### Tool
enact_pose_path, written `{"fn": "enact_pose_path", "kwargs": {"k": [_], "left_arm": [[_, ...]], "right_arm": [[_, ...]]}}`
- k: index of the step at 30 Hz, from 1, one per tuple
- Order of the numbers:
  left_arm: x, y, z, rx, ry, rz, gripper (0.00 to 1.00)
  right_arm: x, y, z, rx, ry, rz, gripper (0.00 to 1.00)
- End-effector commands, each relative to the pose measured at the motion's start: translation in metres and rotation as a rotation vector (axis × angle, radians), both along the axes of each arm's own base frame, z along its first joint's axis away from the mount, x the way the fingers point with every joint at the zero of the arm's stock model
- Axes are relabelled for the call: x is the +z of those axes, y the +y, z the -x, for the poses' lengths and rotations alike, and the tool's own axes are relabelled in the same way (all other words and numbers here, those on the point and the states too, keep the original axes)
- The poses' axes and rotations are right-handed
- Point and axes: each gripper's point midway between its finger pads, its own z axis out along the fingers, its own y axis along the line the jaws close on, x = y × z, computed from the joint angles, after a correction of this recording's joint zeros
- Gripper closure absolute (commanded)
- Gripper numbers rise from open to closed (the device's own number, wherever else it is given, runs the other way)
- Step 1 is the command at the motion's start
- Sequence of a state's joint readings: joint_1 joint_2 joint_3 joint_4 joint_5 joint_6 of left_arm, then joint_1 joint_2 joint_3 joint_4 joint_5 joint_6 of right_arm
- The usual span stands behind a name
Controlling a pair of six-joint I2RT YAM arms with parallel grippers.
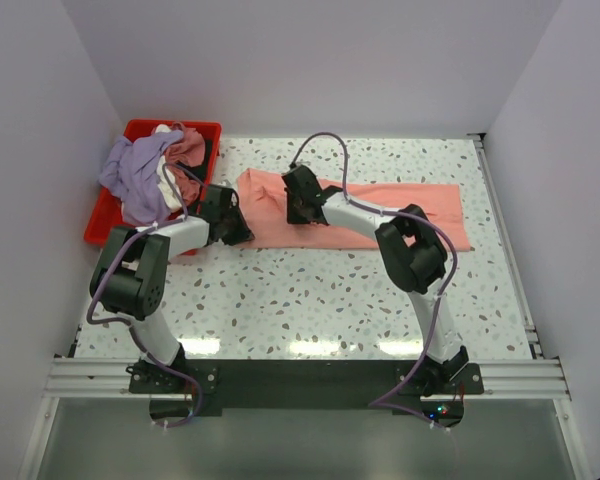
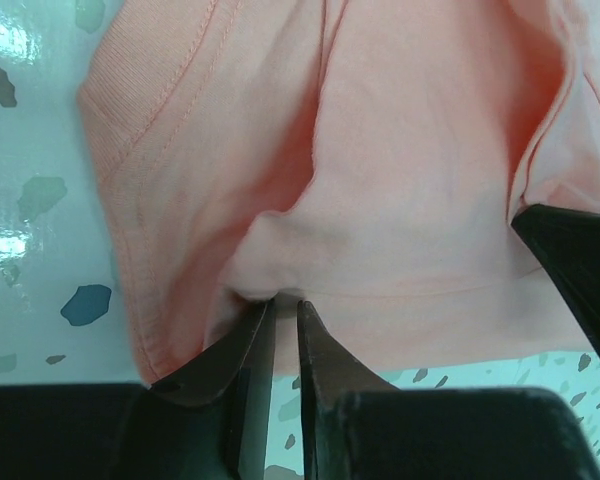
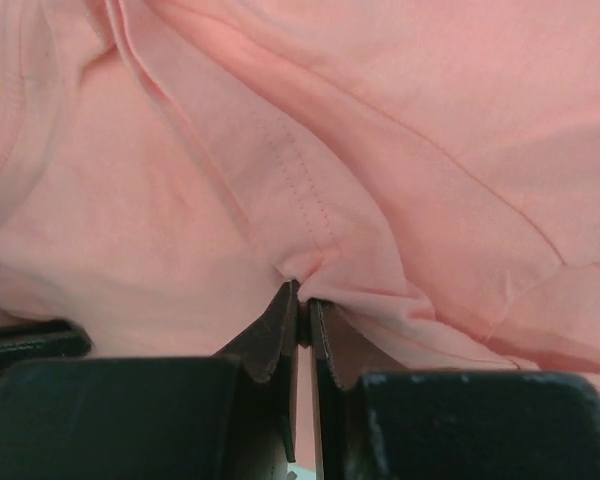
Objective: Fold and stack the t-shirts
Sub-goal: Fold the tshirt
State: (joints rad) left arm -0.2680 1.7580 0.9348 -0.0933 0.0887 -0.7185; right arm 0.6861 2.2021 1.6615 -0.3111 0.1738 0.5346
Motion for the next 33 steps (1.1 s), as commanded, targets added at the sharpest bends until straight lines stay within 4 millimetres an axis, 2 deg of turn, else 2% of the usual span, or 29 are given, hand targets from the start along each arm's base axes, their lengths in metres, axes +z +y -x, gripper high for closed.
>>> {"fn": "enact_pose_path", "kwargs": {"k": [1, 7, 9, 14, 16, 17, 18, 20, 21, 22, 23, 27, 29, 30, 33], "left_arm": [[-0.015, 0.017, 0.000, 0.028, 0.032, -0.068, 0.80], [-0.016, 0.021, 0.001, 0.032, 0.037, -0.074, 0.81], [-0.015, 0.020, 0.001, 0.029, 0.036, -0.075, 0.81], [-0.010, 0.021, 0.000, 0.028, 0.026, -0.072, 0.80], [-0.005, 0.020, -0.001, 0.023, 0.015, -0.065, 0.79], [-0.004, 0.018, -0.001, 0.020, 0.011, -0.062, 0.75], [0.000, 0.018, -0.003, 0.020, 0.000, -0.059, 0.73], [0.009, 0.014, -0.006, 0.005, -0.021, -0.042, 0.66], [0.013, 0.012, -0.008, -0.002, -0.033, -0.031, 0.63], [0.021, 0.008, -0.009, -0.015, -0.049, -0.011, 0.60], [0.026, 0.006, -0.011, -0.022, -0.061, -0.002, 0.56], [0.054, -0.009, -0.018, -0.060, -0.127, 0.044, 0.41], [0.066, -0.016, -0.021, -0.076, -0.159, 0.050, 0.30], [0.073, -0.024, -0.024, -0.092, -0.177, 0.055, 0.27], [0.083, -0.038, -0.035, -0.111, -0.201, 0.050, 0.17]], "right_arm": [[0.043, 0.013, -0.035, -0.103, -0.128, -0.104, 0.95], [0.045, 0.000, -0.051, -0.220, -0.112, -0.093, 0.91], [0.045, -0.011, -0.058, -0.278, -0.104, -0.099, 0.80], [0.048, -0.043, -0.073, -0.357, -0.074, -0.103, 0.70], [0.056, -0.052, -0.078, -0.355, -0.077, -0.102, 0.53], [0.060, -0.063, -0.083, -0.366, -0.084, -0.099, 0.42], [0.070, -0.070, -0.085, -0.359, -0.101, -0.089, 0.26], [0.078, -0.093, -0.093, -0.370, -0.110, -0.071, 0.01], [0.089, -0.102, -0.095, -0.360, -0.123, -0.067, 0.01], [0.088, -0.111, -0.094, -0.356, -0.114, -0.056, 0.01], [0.089, -0.131, -0.099, -0.370, -0.113, -0.042, 0.01], [0.085, -0.193, -0.095, -0.387, -0.100, 0.050, 0.01], [0.074, -0.225, -0.090, -0.416, -0.071, 0.080, 0.01], [0.064, -0.237, -0.086, -0.407, -0.047, 0.105, 0.01], [0.051, -0.278, -0.083, -0.463, -0.019, 0.150, 0.01]]}}
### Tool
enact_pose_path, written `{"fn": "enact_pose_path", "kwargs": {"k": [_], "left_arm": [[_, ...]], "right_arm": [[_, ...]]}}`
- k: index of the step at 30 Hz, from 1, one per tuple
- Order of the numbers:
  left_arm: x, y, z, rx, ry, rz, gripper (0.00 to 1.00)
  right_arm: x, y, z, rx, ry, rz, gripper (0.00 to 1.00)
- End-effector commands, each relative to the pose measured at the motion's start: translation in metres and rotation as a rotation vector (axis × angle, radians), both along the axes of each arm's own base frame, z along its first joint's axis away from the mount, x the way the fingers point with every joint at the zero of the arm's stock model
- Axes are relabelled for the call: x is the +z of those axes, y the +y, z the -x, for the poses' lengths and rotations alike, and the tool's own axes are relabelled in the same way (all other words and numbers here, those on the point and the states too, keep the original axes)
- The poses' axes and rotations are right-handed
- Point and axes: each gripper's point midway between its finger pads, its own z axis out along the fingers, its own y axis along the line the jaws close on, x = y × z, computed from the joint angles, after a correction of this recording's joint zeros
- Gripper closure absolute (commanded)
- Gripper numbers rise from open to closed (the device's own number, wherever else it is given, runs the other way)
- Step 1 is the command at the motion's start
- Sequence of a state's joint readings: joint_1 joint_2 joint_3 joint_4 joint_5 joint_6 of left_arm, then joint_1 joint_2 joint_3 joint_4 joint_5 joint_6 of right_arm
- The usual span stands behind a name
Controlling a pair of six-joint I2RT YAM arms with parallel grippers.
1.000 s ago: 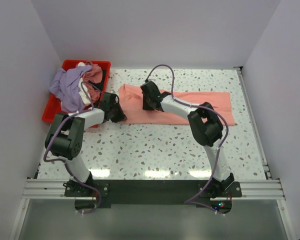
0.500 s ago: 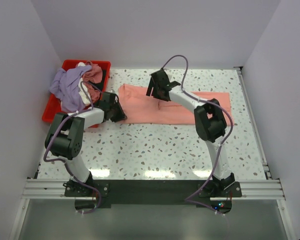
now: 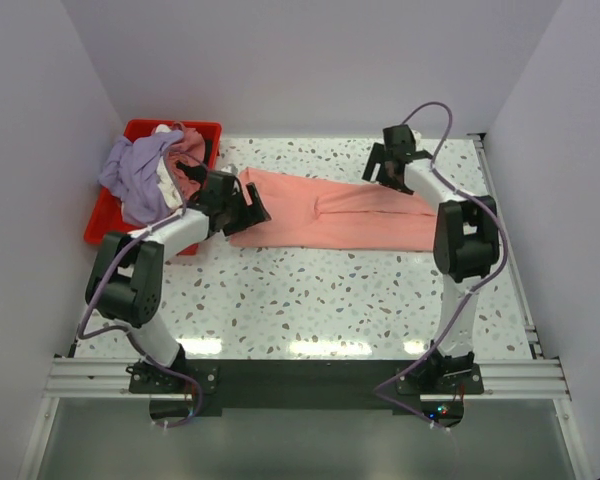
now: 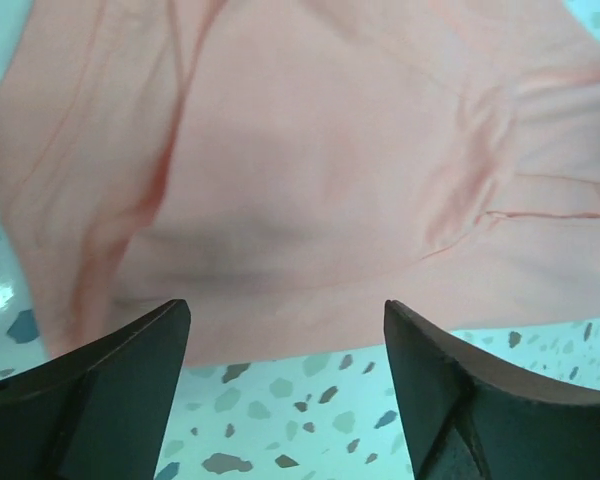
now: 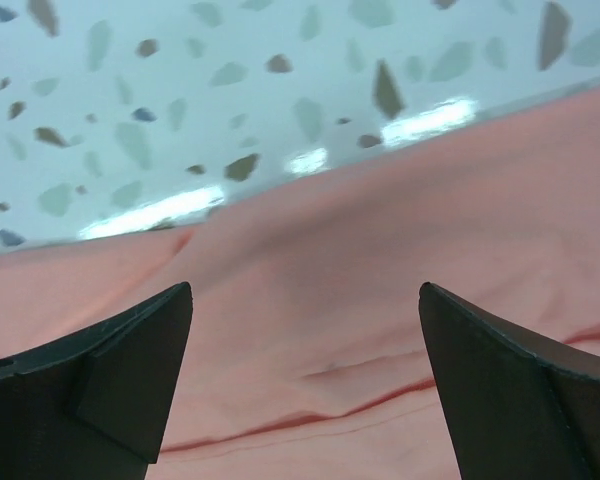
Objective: Fold and stack the t-shirts
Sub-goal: Fold the tshirt
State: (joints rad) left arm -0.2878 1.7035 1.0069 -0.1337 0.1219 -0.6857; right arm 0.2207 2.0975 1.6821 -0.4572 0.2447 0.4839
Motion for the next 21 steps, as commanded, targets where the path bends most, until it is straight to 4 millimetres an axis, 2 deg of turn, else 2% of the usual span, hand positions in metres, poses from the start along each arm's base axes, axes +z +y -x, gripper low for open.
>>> {"fn": "enact_pose_path", "kwargs": {"k": [1, 2, 3, 5, 6, 9, 10, 11, 12, 14, 16, 17, 18, 19, 20, 21], "left_arm": [[0.032, -0.024, -0.024, -0.048, -0.092, 0.014, 0.15], [0.036, -0.029, -0.031, -0.052, -0.097, 0.017, 0.10], [0.025, -0.035, -0.032, -0.061, -0.072, 0.013, 0.06], [0.022, -0.042, -0.041, -0.065, -0.072, 0.013, 0.00], [0.007, -0.047, -0.041, -0.073, -0.038, 0.008, 0.00], [-0.002, -0.057, -0.052, -0.079, -0.024, 0.007, 0.00], [-0.019, -0.058, -0.053, -0.080, 0.011, -0.003, 0.00], [-0.017, -0.062, -0.061, -0.081, 0.011, -0.002, 0.00], [-0.033, -0.062, -0.062, -0.084, 0.048, -0.018, 0.00], [-0.035, -0.065, -0.072, -0.080, 0.055, -0.028, 0.00], [-0.052, -0.063, -0.078, -0.066, 0.073, -0.054, 0.00], [-0.046, -0.067, -0.091, -0.062, 0.049, -0.050, 0.00], [-0.064, -0.068, -0.093, -0.070, 0.076, -0.065, 0.00], [-0.070, -0.069, -0.094, -0.071, 0.105, -0.076, 0.00], [-0.056, -0.077, -0.113, -0.076, 0.075, -0.062, 0.00], [-0.078, -0.080, -0.113, -0.086, 0.123, -0.073, 0.00]], "right_arm": [[0.002, -0.039, 0.007, -0.014, 0.013, 0.069, 0.01], [-0.004, -0.053, 0.006, -0.033, 0.020, 0.066, 0.01], [-0.006, -0.060, 0.004, -0.031, 0.024, 0.061, 0.01], [-0.021, -0.077, 0.003, -0.053, 0.058, 0.045, 0.01], [-0.025, -0.077, 0.001, -0.048, 0.067, 0.021, 0.01], [-0.049, -0.077, 0.007, -0.026, 0.122, 0.004, 0.01], [-0.054, -0.075, 0.011, -0.017, 0.141, -0.004, 0.01], [-0.057, -0.073, 0.014, -0.010, 0.157, -0.011, 0.01], [-0.060, -0.073, 0.021, -0.010, 0.175, -0.018, 0.01], [-0.059, -0.070, 0.032, -0.013, 0.192, -0.035, 0.01], [-0.052, -0.068, 0.054, -0.032, 0.199, -0.058, 0.01], [-0.051, -0.067, 0.066, -0.043, 0.208, -0.067, 0.01], [-0.063, -0.066, 0.093, -0.070, 0.258, -0.083, 0.01], [-0.048, -0.060, 0.104, -0.066, 0.233, -0.101, 0.01], [-0.046, -0.057, 0.118, -0.071, 0.237, -0.108, 0.01], [-0.064, -0.055, 0.151, -0.099, 0.302, -0.117, 0.01]]}}
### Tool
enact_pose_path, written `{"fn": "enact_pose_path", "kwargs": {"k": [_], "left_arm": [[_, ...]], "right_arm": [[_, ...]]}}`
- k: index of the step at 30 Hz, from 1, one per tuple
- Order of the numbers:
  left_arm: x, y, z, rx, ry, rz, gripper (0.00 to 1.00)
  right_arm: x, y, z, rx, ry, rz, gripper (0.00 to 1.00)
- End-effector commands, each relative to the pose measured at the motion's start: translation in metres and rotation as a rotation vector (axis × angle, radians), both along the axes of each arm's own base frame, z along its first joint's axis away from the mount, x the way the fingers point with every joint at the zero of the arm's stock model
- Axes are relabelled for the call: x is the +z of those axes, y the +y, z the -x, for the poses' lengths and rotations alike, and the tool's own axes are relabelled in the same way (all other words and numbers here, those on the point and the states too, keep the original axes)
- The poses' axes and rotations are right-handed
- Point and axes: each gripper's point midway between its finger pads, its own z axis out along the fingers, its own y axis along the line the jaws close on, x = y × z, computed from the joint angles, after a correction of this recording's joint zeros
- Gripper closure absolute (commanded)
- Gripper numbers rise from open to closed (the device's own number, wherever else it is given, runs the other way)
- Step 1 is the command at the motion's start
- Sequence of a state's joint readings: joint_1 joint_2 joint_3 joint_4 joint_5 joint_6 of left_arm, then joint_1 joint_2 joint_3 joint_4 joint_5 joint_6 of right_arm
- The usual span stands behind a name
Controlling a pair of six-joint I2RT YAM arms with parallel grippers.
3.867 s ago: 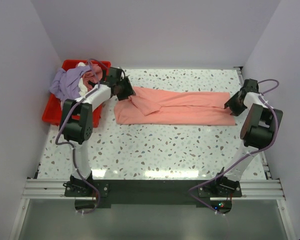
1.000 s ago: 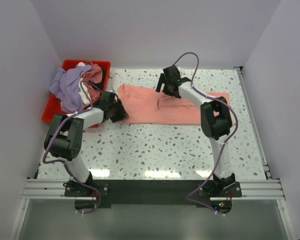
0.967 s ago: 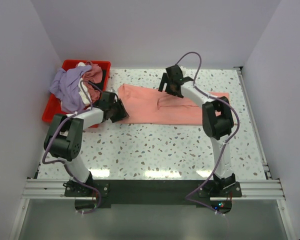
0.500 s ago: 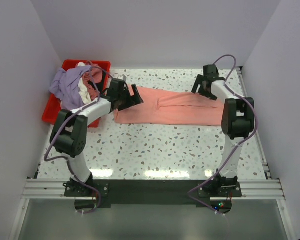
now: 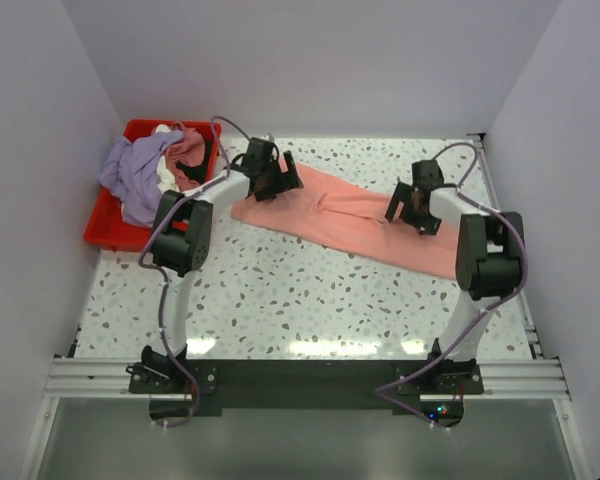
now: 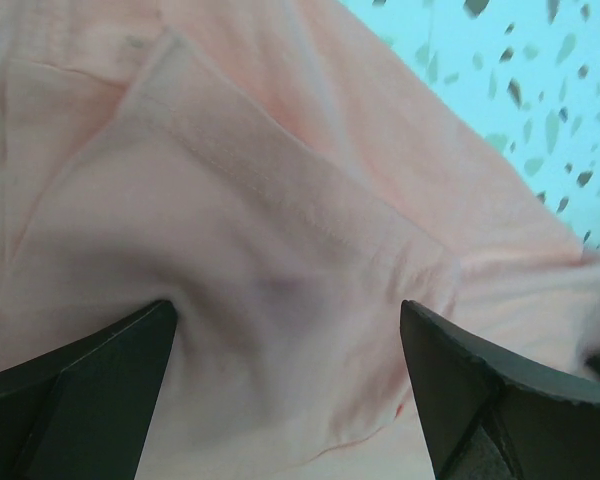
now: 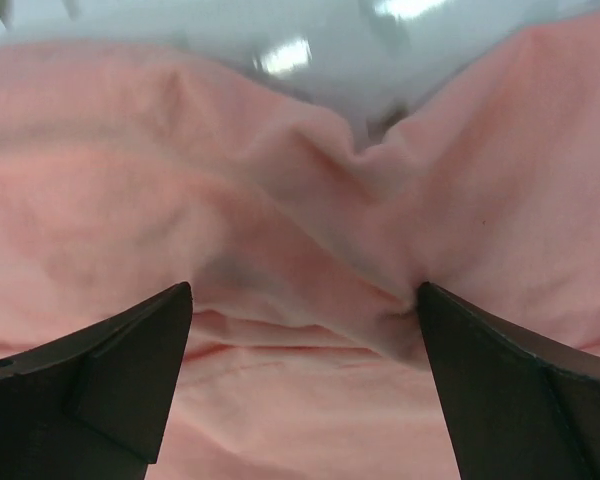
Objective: Fold and stack the t-shirts
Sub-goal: Fold the tshirt
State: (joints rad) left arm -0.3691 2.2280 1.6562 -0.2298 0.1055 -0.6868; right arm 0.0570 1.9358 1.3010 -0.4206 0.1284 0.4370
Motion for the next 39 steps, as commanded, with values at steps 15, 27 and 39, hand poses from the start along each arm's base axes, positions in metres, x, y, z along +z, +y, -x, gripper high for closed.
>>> {"fn": "enact_pose_path", "kwargs": {"k": [15, 27, 39], "left_arm": [[-0.060, -0.081, -0.033, -0.026, 0.095, 0.089, 0.00], [-0.036, -0.145, -0.077, -0.032, -0.075, 0.433, 0.00], [0.081, -0.166, -0.104, -0.113, -0.316, 0.584, 0.00]], "right_arm": [[0.043, 0.232, 0.278, 0.709, 0.138, -0.428, 0.01], [0.091, 0.241, 0.250, 0.754, -0.026, -0.257, 0.01], [0.123, 0.212, 0.243, 0.622, -0.180, -0.241, 0.01]]}}
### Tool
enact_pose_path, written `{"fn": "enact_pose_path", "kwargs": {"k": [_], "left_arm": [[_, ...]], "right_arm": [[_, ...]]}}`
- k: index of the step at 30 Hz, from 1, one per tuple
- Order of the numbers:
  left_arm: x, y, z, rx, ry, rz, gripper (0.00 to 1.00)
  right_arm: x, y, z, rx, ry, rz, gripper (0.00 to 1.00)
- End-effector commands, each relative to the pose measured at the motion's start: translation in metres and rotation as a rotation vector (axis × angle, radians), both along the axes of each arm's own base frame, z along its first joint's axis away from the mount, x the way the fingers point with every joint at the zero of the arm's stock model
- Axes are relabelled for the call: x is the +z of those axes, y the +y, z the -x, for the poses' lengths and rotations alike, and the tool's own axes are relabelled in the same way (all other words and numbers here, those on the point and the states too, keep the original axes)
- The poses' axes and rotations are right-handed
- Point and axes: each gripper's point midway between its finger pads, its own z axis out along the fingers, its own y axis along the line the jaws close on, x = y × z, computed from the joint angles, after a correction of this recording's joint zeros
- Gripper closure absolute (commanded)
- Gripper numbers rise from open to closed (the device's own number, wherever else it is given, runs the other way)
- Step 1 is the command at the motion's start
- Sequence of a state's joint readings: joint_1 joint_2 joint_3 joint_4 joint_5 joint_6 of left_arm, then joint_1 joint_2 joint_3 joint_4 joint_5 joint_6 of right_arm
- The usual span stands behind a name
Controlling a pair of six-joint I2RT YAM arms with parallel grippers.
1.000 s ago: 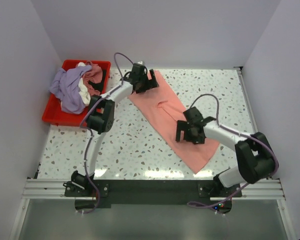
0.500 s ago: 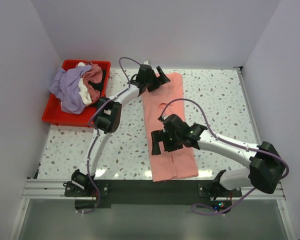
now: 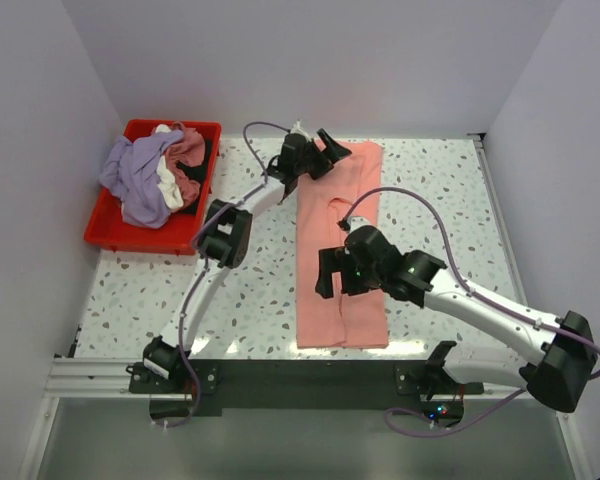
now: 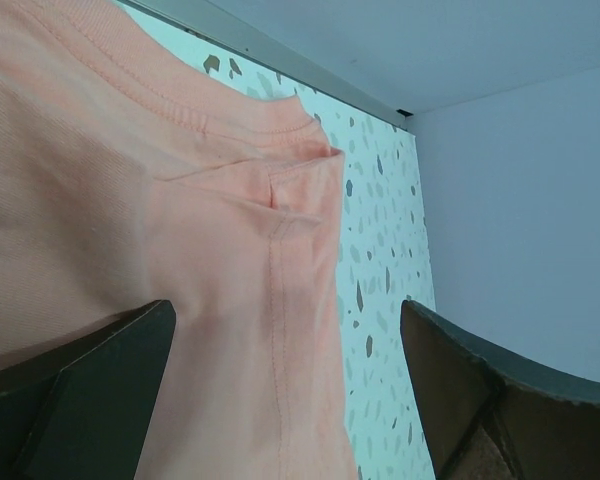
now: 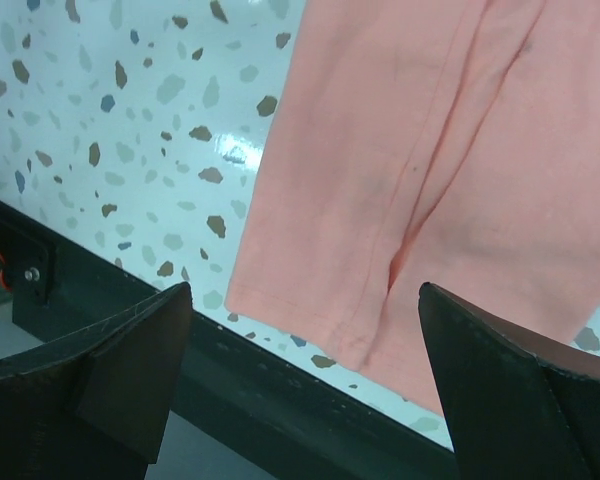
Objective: Fold and stack the t-shirts
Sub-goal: Fold the tshirt
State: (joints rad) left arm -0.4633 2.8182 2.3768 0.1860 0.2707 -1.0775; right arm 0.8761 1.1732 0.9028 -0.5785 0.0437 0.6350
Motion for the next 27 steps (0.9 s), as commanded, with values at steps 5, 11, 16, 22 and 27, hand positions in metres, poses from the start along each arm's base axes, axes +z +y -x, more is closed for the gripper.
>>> {"fn": "enact_pose_path", "kwargs": {"k": [5, 11, 16, 22, 27], "left_arm": [[0.197, 0.004, 0.052, -0.127, -0.305, -0.087, 0.00], [0.244, 0.041, 0.164, -0.213, -0.324, -0.271, 0.00], [0.176, 0.083, 0.262, -0.177, -0.254, -0.362, 0.00], [0.096, 0.110, 0.386, -0.254, -0.062, -0.446, 0.00], [0.046, 0.122, 0.467, -0.383, 0.130, -0.534, 0.00]], "right_arm": [[0.016, -0.043, -0.011, -0.266, -0.090, -0.003, 0.01], [0.017, -0.057, -0.008, -0.313, -0.128, -0.026, 0.01], [0.006, -0.092, -0.005, -0.407, -0.136, 0.086, 0.01], [-0.003, -0.122, 0.003, -0.470, -0.104, 0.192, 0.01], [-0.010, -0.139, 0.008, -0.483, -0.077, 0.256, 0.01]]}}
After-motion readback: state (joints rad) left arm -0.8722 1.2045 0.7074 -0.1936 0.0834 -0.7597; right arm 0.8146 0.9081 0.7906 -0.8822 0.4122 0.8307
